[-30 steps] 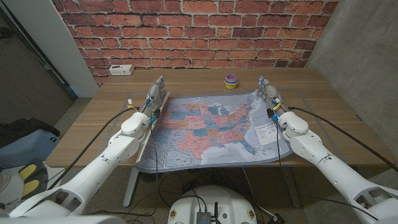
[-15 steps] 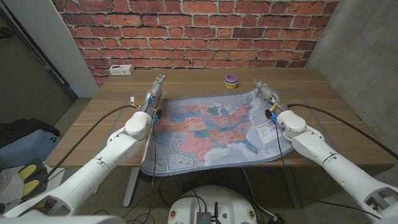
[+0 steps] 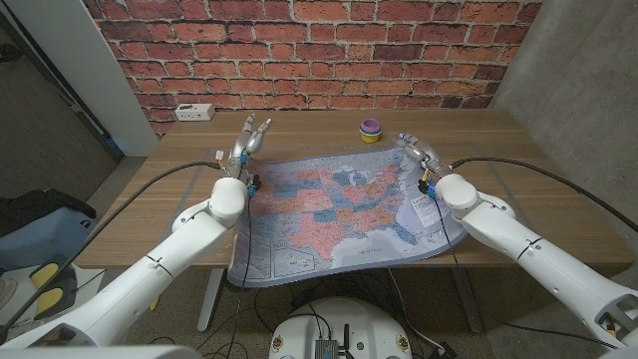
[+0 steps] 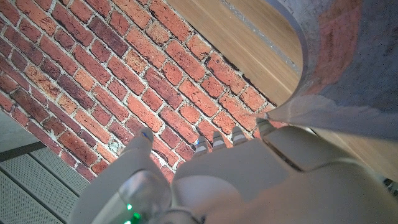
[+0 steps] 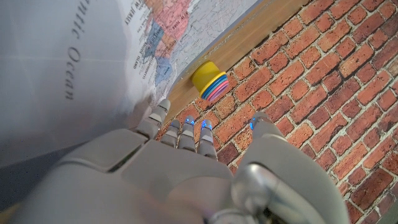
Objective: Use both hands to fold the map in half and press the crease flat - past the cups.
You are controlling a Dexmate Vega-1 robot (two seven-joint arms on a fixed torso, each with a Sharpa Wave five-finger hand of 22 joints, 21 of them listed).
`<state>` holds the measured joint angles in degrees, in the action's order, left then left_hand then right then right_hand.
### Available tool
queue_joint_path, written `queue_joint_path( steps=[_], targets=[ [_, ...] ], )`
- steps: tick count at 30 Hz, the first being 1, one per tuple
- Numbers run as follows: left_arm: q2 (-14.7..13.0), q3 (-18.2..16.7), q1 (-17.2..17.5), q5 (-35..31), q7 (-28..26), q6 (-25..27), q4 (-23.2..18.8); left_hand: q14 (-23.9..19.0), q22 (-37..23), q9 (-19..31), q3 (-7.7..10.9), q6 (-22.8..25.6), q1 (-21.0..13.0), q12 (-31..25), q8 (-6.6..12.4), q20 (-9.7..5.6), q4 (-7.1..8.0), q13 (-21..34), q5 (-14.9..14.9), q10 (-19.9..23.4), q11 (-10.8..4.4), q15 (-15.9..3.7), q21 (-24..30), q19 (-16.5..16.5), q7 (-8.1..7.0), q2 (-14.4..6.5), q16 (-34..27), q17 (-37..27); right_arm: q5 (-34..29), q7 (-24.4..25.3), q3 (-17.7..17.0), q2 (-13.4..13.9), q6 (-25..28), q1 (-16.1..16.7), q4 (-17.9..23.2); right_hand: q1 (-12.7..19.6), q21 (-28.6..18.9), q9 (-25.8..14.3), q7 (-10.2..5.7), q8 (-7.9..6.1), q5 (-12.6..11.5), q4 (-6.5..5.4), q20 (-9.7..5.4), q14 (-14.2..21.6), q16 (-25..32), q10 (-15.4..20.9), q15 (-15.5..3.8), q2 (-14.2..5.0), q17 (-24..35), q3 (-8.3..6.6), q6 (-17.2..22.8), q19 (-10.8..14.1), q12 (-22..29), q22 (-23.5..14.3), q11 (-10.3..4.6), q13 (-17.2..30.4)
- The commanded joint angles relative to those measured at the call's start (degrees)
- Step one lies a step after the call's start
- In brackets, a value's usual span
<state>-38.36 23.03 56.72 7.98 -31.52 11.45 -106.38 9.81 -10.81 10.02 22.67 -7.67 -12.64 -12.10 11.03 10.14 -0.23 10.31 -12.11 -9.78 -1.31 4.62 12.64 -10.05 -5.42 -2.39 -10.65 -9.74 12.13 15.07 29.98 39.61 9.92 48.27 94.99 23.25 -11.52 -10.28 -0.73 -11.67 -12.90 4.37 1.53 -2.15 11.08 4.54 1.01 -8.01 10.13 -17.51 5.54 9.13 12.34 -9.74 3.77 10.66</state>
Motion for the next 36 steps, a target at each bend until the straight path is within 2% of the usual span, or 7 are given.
queue_joint_path(
  steps=[1,5,6,10,14,22,36],
  targets=[
    [-1.9,-1.2,2.0,-5.0,-2.3,6.0,-7.3,0.3,-0.2,0.1,0.23,0.2,-1.7,0.2,0.05,0.48,-1.61,0.2,0.5,0.1,-0.22,0.13,0.3,-4.9,0.18,0.4,0.0,-0.3,-7.1,1.1,4.1,0.9,10.7,-2.6,3.7,0.7,-0.4,-0.1,-0.04,-0.05,0.4,0.55,0.02,0.5,0.5,0.6,-0.21,0.25,0.1,0.06,0.5,0.4,0.1,-0.3,-0.03,0.2],
    [-2.6,-1.9,3.2,-6.0,-2.6,8.2,-10.2,0.3,-0.3,0.1,0.20,0.3,-2.1,0.3,-0.04,0.41,-2.18,0.2,0.7,-0.1,0.64,0.19,0.3,-4.6,0.35,0.5,0.1,-0.3,-9.3,0.7,5.8,0.8,14.2,-3.9,4.4,0.9,-0.4,-0.1,-0.31,0.05,0.6,1.01,-0.02,0.7,0.4,0.6,-0.41,0.87,0.1,0.21,0.5,0.5,0.0,-0.3,-0.51,0.2],
    [-2.8,-2.0,3.4,-6.4,-2.7,9.1,-11.0,0.4,-0.3,0.1,0.19,0.3,-2.4,0.4,-0.12,0.39,-2.53,0.2,0.8,-0.3,-0.39,0.15,0.3,-4.6,0.40,0.6,0.1,-0.3,-9.7,0.4,6.2,0.8,14.7,-4.2,4.4,0.9,-0.4,-0.1,-0.37,0.07,0.6,1.11,-0.08,0.7,0.4,0.6,-0.55,0.99,0.1,0.23,0.6,0.6,0.0,-0.3,-0.60,0.2],
    [-2.8,-2.4,4.6,-8.0,-4.0,13.1,-14.2,0.5,-0.3,0.1,0.11,0.0,-2.7,0.5,-0.28,0.34,-2.93,0.2,0.9,-0.4,-0.50,0.20,0.2,-4.7,0.54,0.7,0.2,-0.3,-10.6,-0.7,7.2,0.6,16.6,-5.3,4.4,1.2,-0.3,-0.1,-0.54,0.20,0.8,1.58,-0.09,0.7,0.3,0.4,-0.67,1.57,0.1,0.37,0.5,0.6,-0.2,-0.3,-0.90,0.2],
    [-2.5,-2.6,5.9,-10.0,-5.8,18.2,-17.6,0.4,-0.3,0.1,-0.06,-0.3,-2.8,0.5,-0.41,0.47,-3.31,0.2,1.1,-0.4,0.67,0.43,0.1,-4.8,0.73,1.0,0.1,-0.3,-11.5,-1.1,8.0,0.3,18.0,-6.0,4.3,1.1,-0.3,-0.1,-0.60,0.33,1.0,1.82,-0.24,0.6,0.2,0.3,-0.92,2.21,0.2,0.66,0.4,0.7,-0.3,-0.3,-1.05,0.2],
    [0.1,-2.6,8.4,-13.6,-10.3,26.8,-22.2,-0.4,-0.3,0.2,-0.52,-0.5,-3.4,0.5,-0.37,0.81,-4.34,0.2,1.2,-0.4,0.45,0.49,0.3,-4.0,1.04,2.0,-0.1,-0.3,-12.5,-2.1,9.0,0.2,19.1,-7.0,4.3,0.8,-0.3,-0.1,-0.61,0.53,1.3,2.07,-0.28,0.7,0.2,0.2,-1.02,3.20,0.2,1.23,0.1,0.8,-0.5,-0.3,-1.07,0.2],
    [4.5,-7.4,14.2,-10.8,-12.6,31.6,-25.9,-0.8,-0.3,0.2,-1.09,-0.4,-3.4,0.6,-0.39,1.12,-4.92,0.3,1.2,-0.6,0.79,1.08,0.3,-3.2,1.57,2.3,0.0,-0.4,-19.2,-3.1,13.7,-0.1,25.7,-9.9,5.0,0.6,0.7,-0.2,-2.33,-0.05,1.4,2.18,0.95,0.0,0.0,0.9,-1.62,2.96,0.4,1.60,2.4,-1.8,-0.5,-0.3,-1.67,0.3]
  ],
)
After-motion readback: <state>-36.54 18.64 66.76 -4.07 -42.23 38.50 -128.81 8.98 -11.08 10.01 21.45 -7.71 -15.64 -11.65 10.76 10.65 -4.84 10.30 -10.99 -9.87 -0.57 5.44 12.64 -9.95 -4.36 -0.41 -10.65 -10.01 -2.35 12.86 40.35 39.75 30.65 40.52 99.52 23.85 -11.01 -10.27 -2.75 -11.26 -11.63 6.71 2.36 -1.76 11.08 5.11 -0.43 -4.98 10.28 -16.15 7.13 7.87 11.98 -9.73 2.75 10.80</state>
